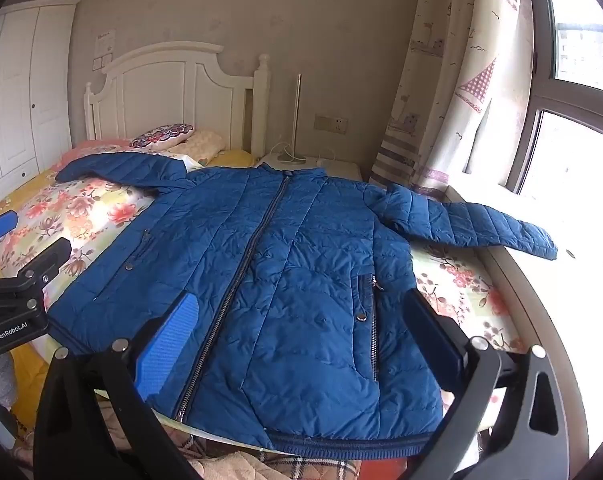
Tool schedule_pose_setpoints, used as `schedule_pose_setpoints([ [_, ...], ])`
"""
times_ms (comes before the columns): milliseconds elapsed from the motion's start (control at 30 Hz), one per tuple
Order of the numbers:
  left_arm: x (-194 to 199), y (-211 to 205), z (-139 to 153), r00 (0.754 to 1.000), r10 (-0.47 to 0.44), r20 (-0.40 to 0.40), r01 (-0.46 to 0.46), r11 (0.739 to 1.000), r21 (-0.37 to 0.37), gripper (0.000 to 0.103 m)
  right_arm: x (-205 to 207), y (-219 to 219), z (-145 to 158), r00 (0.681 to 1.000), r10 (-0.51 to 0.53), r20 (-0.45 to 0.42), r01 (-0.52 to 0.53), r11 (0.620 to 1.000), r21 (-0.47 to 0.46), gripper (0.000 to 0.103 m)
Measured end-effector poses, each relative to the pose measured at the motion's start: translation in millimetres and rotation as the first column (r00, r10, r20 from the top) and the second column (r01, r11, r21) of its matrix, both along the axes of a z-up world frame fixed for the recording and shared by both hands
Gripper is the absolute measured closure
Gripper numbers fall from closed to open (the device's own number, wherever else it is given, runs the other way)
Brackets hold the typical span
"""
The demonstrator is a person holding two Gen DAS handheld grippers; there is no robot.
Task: Fold large clothes
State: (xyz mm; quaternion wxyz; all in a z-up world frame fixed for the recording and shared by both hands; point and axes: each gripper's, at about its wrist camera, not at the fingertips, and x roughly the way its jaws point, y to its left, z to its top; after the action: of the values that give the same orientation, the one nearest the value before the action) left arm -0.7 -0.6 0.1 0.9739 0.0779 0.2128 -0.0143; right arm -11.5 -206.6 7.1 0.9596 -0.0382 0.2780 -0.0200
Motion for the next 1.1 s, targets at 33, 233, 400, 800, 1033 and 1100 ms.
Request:
schedule_pose_setpoints([
  [33,0.2,0.1,-0.1,1.000,-0.001,-0.003,0.001,1.000,-0.002,0.004,-0.1,0.0,0.3,1.000,0.001,0.001,-0.001,1.000,-0.003,0.002],
  [233,0.5,0.7,-0.6,1.000,-0.004,-0.019,0.004,1.000,-0.014,0.004,-0.6,1.3,0.6,1.000,0.005,0.006,-0.005,1.000,-0.007,0.002],
  [400,0.7,8.0,0.0,1.000,-0.005,-0.024,0.004,1.000,-0.017,0.004,0.3,0.9,0.6,1.000,0.013,0.006,-0.013,1.000,-0.012,0.002],
  [800,-0.6,6.4,-7.4,1.000,0.008,-0.030,-0.008,1.000,-0.017,0.004,-0.5,4.2,-0.8,1.000,0.022,0.005,-0.022,1.000,-0.008,0.002],
  [1033,-0.4,8.0,-7.3,0.999,0.012,-0.034,-0.013,1.000,-0.022,0.004,-1.2,2.9,0.7,1.000,0.029,0.004,-0.029,1.000,-0.003,0.002],
  [1100,0.1,8.8,-7.5,0.999,0.014,-0.035,-0.015,1.000,-0.024,0.004,-1.9,4.0,1.2,0.999,0.031,0.005,-0.031,1.000,-0.003,0.002],
])
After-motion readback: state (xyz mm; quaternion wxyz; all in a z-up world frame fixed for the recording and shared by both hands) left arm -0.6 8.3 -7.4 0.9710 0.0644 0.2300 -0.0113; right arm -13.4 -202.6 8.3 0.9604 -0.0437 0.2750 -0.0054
